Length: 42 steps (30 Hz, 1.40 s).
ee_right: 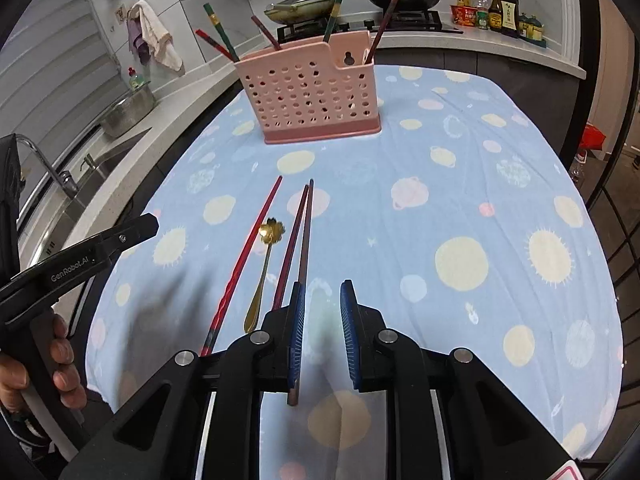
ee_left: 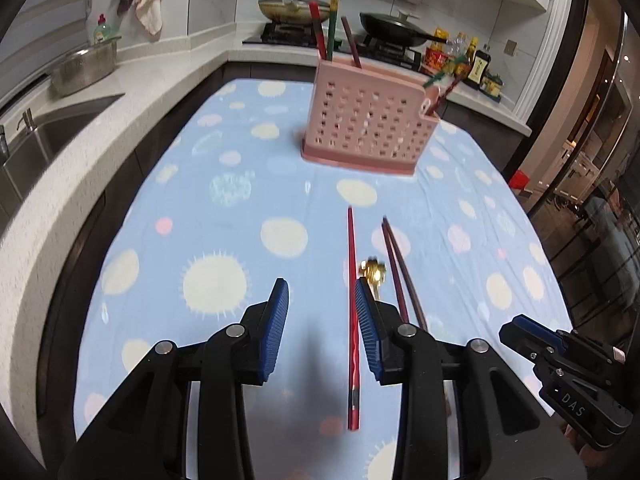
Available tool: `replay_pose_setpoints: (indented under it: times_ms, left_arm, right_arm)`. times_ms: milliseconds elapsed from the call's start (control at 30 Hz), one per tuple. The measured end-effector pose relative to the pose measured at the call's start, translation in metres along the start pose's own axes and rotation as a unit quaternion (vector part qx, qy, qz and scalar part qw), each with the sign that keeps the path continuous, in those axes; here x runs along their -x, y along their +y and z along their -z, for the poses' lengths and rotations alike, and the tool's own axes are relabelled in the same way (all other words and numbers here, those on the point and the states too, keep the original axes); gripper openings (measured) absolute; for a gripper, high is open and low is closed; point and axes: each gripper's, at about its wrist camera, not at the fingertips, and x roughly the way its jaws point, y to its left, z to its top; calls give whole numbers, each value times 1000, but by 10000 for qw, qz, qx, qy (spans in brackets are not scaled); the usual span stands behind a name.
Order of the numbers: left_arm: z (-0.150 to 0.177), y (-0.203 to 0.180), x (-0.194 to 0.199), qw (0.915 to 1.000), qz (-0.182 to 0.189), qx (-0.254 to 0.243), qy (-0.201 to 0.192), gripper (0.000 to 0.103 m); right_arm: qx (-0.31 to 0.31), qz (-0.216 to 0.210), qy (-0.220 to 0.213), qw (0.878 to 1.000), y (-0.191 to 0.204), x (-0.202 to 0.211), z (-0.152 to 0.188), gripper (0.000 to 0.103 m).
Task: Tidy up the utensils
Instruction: 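Move the left tool to a red chopstick while the right tool approaches a brown chopstick, then grasp the red chopstick with the left tool while the right tool grasps the brown chopstick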
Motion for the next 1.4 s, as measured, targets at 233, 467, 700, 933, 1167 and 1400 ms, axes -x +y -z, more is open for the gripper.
replay_pose_setpoints:
  times_ms: [233, 467, 700, 933, 1167, 1400]
  left_arm:
    - [35, -5, -11, 9992, 77, -52, 401, 33]
    - [59, -15, -20, 9971, 177, -213, 712, 33]
    - [65, -20, -28, 9954, 258, -290, 872, 33]
    - [70, -17, -37, 9941, 290, -222, 1023, 32]
    - [69, -16, -39, 9944, 312, -201, 991, 32]
    - [67, -8, -41, 9943, 444, 8, 972, 20]
  right_arm:
    - [217, -61, 363, 9991, 12, -17, 26, 19]
    - [325, -104, 585, 9977, 19, -28, 37, 19]
    - [365, -105, 689, 9969, 22, -34, 39, 19]
    - [370, -88, 794, 9961, 23, -42, 41, 19]
    - [328, -81, 864, 9957, 22, -49, 42, 19]
    - [382, -49, 824, 9959, 22, -50, 43, 17]
